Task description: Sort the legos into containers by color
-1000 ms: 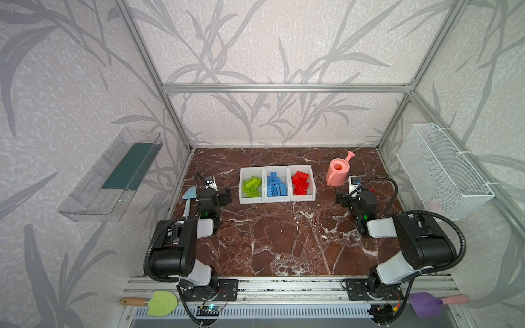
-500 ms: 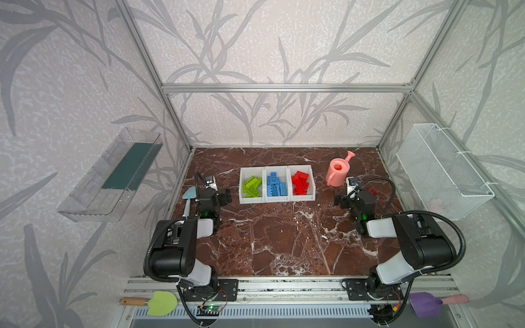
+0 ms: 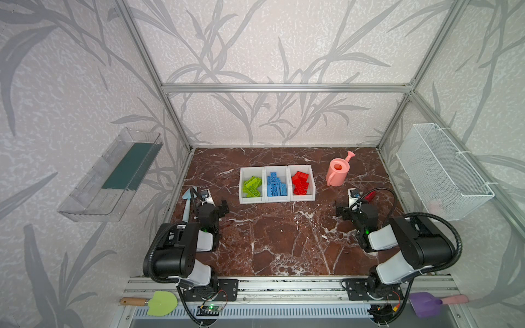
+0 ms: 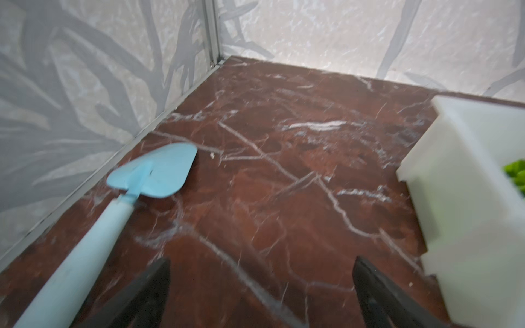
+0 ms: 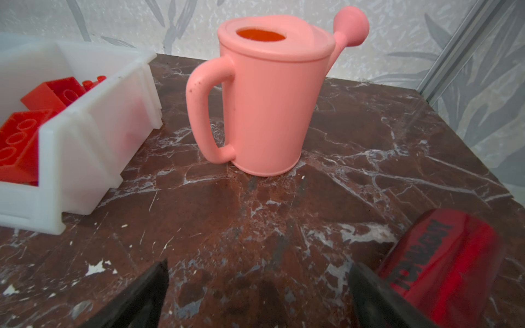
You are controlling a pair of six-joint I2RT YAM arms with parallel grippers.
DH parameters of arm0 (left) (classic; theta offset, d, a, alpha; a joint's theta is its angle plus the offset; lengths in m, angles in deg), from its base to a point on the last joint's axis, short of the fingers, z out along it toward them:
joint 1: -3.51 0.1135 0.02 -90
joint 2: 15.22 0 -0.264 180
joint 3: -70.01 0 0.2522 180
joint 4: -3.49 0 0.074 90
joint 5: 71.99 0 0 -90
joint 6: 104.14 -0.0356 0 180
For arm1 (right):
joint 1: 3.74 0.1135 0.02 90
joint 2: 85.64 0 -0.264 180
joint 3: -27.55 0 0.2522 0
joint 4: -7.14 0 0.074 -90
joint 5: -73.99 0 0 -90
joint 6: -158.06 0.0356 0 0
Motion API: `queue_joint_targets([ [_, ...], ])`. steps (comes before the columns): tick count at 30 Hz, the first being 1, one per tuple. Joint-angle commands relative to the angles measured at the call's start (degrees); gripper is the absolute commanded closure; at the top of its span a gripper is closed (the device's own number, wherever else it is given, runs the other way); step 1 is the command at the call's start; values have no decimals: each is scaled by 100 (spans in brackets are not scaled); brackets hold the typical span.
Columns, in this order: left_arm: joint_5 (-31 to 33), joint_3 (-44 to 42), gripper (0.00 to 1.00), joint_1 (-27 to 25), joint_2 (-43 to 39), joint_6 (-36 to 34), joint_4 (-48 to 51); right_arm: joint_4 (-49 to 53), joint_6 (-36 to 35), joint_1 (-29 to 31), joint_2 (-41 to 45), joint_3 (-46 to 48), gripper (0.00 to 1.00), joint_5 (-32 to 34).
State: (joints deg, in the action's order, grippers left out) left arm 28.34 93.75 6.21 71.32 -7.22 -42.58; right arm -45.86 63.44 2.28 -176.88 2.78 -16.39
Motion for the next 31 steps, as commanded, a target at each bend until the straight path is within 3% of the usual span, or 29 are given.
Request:
queue_joint_targets([
  [1, 210, 656, 1, 20, -192, 90, 422, -238, -107, 22, -98, -484, 1, -190],
  [3, 225, 1353, 1, -81, -30, -97, 1494, 669, -31, 32, 160, -750, 1, 57],
  [5, 522, 1345, 1, -288, 31, -202, 1401, 1280, 47, 32, 157, -1074, 1, 290],
  [13, 543, 1288, 1, -270, -8, -161, 1367, 948, 50, 47, 60, -974, 1, 411],
  [15, 954, 697, 1, -270, -220, 44, 566, 604, 131, 48, 49, -793, 1, 650],
  [17, 465, -132, 1, -144, -203, -5, -1078, -124, 201, 48, -9, -446, 1, 876],
  [19, 314, -249, 1, -151, 104, -111, -1703, -631, 207, 48, -81, -211, 1, 902],
  [21, 420, 88, 1, -155, 67, -85, -1061, -777, 190, 49, -128, -174, 1, 837],
  [24, 869, 1400, 1, -265, -57, 11, 1651, -337, 158, 48, -57, -352, 1, 759],
  [26, 1061, 1119, 1, -507, 76, -281, 894, 477, 77, 49, 19, -752, 1, 499],
  [28, 908, 1291, 1, -445, 141, -286, 1154, 1332, -3, 50, 129, -1106, 1, 286],
  [31, 712, 1325, 1, -332, 37, -173, 1375, 702, 27, 78, 59, -841, 1, 449],
])
